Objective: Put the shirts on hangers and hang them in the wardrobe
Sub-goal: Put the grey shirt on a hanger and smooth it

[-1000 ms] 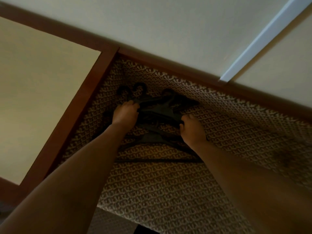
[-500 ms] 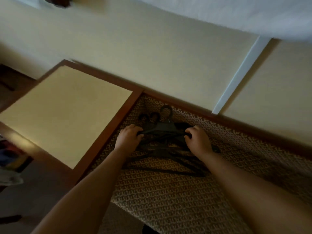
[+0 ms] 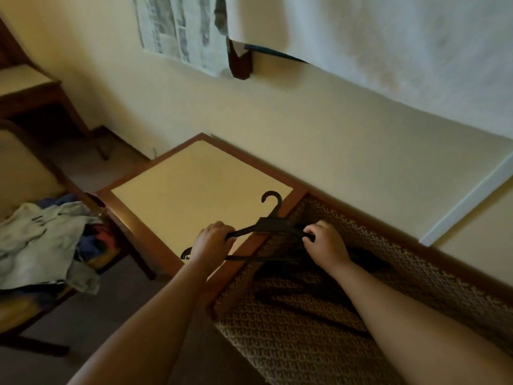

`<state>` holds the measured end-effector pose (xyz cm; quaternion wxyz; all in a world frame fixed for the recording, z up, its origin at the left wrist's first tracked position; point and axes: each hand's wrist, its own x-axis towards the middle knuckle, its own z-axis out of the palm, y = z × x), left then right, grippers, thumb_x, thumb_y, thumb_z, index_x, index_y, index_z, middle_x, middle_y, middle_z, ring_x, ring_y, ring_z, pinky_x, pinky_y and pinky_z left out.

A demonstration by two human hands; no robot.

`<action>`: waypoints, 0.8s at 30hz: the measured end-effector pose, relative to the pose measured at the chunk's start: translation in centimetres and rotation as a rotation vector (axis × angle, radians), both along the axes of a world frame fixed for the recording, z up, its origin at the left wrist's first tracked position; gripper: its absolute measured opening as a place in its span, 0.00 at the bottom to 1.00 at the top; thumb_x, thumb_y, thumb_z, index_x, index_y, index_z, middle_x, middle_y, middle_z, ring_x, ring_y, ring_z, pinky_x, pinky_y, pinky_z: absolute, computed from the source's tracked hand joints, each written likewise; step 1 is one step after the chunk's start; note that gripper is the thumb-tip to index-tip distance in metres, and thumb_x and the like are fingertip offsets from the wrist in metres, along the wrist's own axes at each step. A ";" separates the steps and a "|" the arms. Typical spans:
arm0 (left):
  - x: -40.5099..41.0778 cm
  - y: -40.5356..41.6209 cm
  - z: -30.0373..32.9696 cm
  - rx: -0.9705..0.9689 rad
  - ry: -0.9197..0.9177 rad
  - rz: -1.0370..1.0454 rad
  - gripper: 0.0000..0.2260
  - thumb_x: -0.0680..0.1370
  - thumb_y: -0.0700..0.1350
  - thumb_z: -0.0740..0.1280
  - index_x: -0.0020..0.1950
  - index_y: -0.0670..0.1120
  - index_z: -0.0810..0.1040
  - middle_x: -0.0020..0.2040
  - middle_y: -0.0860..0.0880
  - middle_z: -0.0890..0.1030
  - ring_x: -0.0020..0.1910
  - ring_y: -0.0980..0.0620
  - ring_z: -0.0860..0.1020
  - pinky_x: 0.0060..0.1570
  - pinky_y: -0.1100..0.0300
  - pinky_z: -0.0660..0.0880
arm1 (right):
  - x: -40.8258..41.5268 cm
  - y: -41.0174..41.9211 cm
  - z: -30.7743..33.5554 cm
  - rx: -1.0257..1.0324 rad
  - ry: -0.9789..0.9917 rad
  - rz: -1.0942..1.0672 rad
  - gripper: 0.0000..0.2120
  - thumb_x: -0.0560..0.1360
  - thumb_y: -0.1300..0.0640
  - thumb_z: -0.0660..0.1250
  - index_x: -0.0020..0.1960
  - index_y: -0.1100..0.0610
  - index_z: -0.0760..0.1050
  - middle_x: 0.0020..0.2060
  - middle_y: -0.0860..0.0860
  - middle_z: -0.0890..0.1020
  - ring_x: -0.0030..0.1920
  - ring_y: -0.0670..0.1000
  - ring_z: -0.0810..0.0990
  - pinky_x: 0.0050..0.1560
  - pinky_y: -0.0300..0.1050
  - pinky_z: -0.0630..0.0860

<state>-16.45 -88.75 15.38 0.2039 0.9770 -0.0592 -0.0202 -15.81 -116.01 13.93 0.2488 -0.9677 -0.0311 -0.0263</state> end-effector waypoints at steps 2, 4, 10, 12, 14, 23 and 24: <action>0.6 4.2 -0.1 -0.010 0.001 0.017 0.09 0.81 0.46 0.62 0.57 0.48 0.79 0.50 0.51 0.76 0.50 0.49 0.74 0.48 0.56 0.70 | 1.2 4.1 0.3 -0.011 -0.004 0.017 0.10 0.77 0.56 0.66 0.56 0.58 0.79 0.51 0.53 0.76 0.55 0.53 0.74 0.52 0.45 0.72; 1.3 8.6 -0.2 -0.011 -0.011 0.032 0.08 0.80 0.46 0.62 0.55 0.49 0.79 0.48 0.53 0.74 0.50 0.49 0.74 0.46 0.57 0.70 | 2.3 8.4 0.6 -0.017 -0.012 0.039 0.09 0.77 0.56 0.66 0.54 0.58 0.80 0.47 0.50 0.75 0.53 0.52 0.75 0.47 0.43 0.71; 4.0 19.7 -0.1 -0.014 -0.037 0.038 0.09 0.80 0.47 0.63 0.57 0.49 0.80 0.51 0.52 0.77 0.50 0.53 0.74 0.46 0.61 0.69 | 5.3 19.4 0.7 -0.028 -0.004 0.060 0.07 0.76 0.59 0.64 0.50 0.58 0.80 0.42 0.49 0.72 0.45 0.49 0.72 0.41 0.41 0.65; 5.6 22.3 -0.3 -0.016 -0.037 0.034 0.09 0.80 0.47 0.63 0.58 0.49 0.80 0.52 0.52 0.77 0.51 0.52 0.75 0.48 0.61 0.70 | 6.4 21.9 0.4 -0.027 0.002 0.055 0.08 0.76 0.58 0.64 0.51 0.58 0.80 0.43 0.49 0.73 0.45 0.49 0.72 0.41 0.40 0.65; 7.4 24.1 -0.7 -0.022 -0.027 0.018 0.10 0.80 0.47 0.63 0.59 0.49 0.79 0.53 0.51 0.78 0.51 0.52 0.75 0.50 0.59 0.73 | 7.5 23.7 0.0 -0.027 0.011 0.040 0.08 0.76 0.58 0.64 0.51 0.58 0.80 0.43 0.49 0.73 0.46 0.49 0.72 0.41 0.40 0.65; 18.5 28.8 -3.0 0.012 0.013 -0.084 0.10 0.80 0.47 0.63 0.61 0.49 0.77 0.54 0.52 0.77 0.53 0.53 0.74 0.53 0.59 0.71 | 15.8 28.7 -3.1 -0.004 0.043 -0.070 0.07 0.76 0.58 0.63 0.48 0.57 0.80 0.42 0.49 0.74 0.44 0.49 0.73 0.40 0.41 0.70; 20.0 29.1 -3.1 0.012 0.022 -0.092 0.11 0.80 0.47 0.63 0.61 0.49 0.76 0.54 0.52 0.77 0.53 0.52 0.75 0.54 0.58 0.72 | 16.9 29.1 -3.5 0.007 0.049 -0.084 0.07 0.76 0.57 0.64 0.48 0.56 0.80 0.42 0.49 0.74 0.44 0.49 0.73 0.40 0.42 0.70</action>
